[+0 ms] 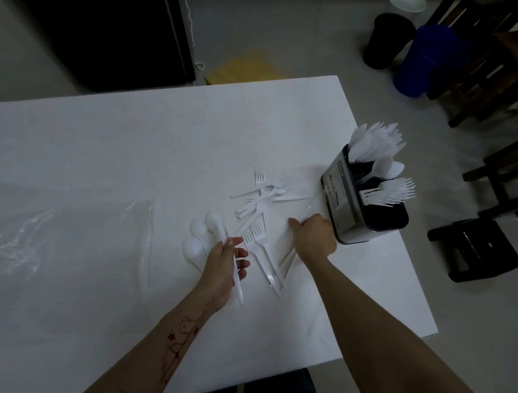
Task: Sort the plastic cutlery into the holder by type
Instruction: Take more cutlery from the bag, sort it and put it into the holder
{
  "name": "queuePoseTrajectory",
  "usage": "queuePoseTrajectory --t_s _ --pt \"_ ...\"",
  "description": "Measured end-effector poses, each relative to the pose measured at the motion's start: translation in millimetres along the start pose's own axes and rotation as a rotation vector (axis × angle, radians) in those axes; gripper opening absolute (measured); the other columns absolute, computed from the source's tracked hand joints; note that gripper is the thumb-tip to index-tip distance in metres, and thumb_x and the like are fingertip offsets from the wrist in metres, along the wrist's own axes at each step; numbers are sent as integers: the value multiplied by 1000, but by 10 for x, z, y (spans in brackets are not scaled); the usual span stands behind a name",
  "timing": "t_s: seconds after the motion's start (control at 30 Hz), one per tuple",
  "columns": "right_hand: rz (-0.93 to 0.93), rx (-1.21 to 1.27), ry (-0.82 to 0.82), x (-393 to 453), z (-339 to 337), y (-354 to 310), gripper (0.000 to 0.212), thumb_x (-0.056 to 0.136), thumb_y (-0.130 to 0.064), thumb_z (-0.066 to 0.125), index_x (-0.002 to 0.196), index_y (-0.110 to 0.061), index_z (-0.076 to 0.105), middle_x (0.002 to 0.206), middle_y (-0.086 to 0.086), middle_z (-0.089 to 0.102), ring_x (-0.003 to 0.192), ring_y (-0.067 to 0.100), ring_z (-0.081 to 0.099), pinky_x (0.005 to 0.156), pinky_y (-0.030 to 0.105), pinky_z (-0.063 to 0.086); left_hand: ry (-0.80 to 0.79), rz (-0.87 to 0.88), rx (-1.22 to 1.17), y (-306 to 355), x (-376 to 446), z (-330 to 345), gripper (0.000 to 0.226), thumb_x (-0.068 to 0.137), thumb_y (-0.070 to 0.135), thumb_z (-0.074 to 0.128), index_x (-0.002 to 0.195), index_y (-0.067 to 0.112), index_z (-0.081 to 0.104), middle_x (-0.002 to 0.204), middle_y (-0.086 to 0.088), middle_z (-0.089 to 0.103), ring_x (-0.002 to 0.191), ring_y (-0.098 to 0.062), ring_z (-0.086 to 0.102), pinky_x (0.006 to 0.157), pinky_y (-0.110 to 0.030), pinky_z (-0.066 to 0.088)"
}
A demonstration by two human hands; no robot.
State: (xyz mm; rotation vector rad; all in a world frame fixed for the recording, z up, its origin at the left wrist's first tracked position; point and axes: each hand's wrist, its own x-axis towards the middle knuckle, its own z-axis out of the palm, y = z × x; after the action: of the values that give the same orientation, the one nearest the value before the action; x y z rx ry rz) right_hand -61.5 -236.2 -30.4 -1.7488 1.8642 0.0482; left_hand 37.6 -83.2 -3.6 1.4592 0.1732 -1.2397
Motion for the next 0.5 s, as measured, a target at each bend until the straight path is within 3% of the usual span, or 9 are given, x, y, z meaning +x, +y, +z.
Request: queuePoseTrajectory --t_s 0.13,0.27,0.37,0.5 --pt "92 143 -74 112 39 46 44 85 -42 62 107 -4 65 99 12 70 88 29 67 71 33 51 33 24 47 -31 16 28 29 104 22 32 114 6 53 77 -5 53 61 -12 47 44 -17 37" --pt "51 227 -57 -16 -94 48 30 85 -37 61 94 -8 61 88 5 65 81 25 63 69 32 48 42 23 37 -28 -13 86 25 103 23 34 109 7 53 78 -4 56 65 -12 51 51 -19 37" --pt "-174 318 -33 -307 -153 115 17 88 -31 60 89 -15 56 83 1 68 77 19 65 68 35 54 2 22 10 8 -29 175 20 102 21 38 103 10 55 90 -6 65 77 -15 61 63 -20 44" --pt "-517 283 -135 -646 -112 295 16 93 -31 62 85 -20 55 74 -11 65 62 5 62 60 27 54 -30 0 -102 19 -12 321 26 100 16 45 119 -2 50 110 -16 69 101 -27 67 78 -25 54"
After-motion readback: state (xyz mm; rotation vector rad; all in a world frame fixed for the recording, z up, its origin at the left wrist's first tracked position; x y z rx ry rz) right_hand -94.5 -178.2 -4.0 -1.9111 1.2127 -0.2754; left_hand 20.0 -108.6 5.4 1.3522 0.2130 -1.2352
